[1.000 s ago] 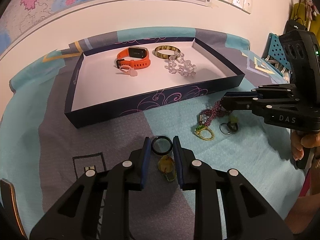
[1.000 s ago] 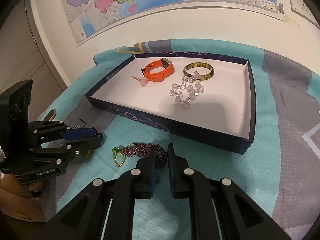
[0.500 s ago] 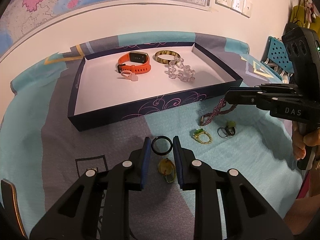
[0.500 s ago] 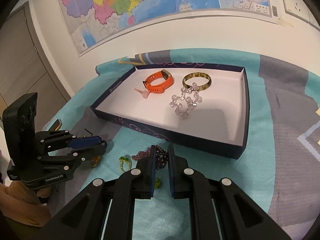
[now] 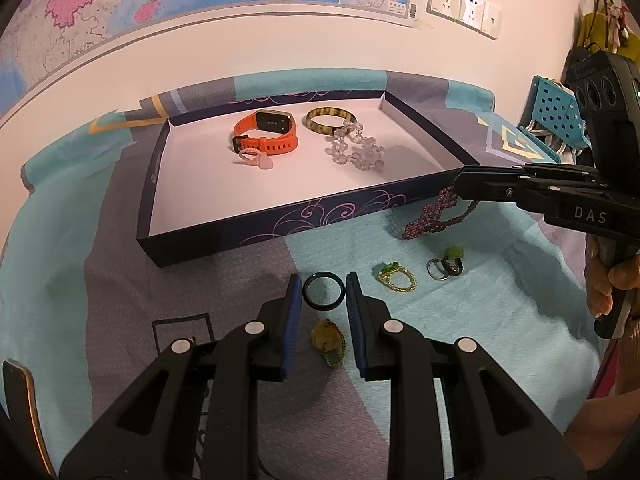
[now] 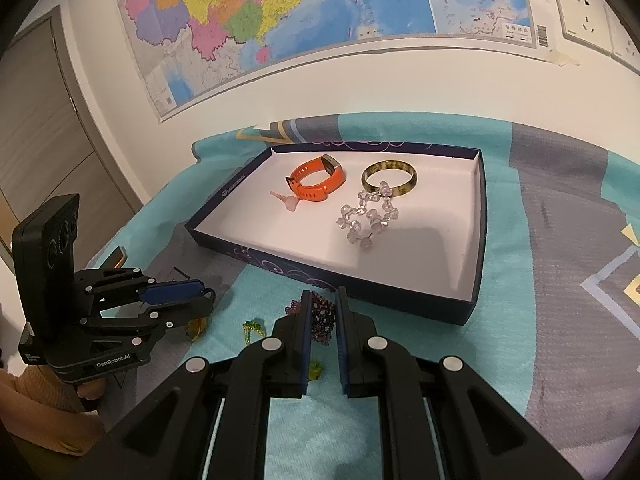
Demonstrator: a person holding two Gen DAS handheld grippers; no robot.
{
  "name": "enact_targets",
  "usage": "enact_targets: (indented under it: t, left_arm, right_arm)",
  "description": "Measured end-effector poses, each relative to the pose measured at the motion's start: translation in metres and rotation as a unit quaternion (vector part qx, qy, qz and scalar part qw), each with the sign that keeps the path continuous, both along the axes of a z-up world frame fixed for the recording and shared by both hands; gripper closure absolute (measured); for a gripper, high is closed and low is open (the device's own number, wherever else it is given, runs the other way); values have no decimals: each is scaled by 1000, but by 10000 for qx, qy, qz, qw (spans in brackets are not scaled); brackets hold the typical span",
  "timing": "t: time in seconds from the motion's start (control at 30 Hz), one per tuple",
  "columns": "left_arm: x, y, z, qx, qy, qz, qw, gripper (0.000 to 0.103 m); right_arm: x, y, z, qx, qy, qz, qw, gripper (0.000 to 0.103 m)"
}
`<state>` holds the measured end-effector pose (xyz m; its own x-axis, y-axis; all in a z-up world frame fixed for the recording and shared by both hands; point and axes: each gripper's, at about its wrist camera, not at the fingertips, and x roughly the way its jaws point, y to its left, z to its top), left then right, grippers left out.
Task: Organize jewelry
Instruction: 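Lift the maroon beaded necklace with the right tool while the left tool stays at the black ring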
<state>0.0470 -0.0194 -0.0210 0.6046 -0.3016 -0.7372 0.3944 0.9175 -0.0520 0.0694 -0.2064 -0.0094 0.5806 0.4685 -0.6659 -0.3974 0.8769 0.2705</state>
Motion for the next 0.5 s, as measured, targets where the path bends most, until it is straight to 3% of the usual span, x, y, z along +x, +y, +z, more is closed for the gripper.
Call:
enact_targets:
  t: [0.5]
  left_arm:
    - [-2, -2, 4, -29, -40, -33, 10000, 80]
  right_arm:
    - [-4, 1, 6, 9, -104, 22, 9999, 93]
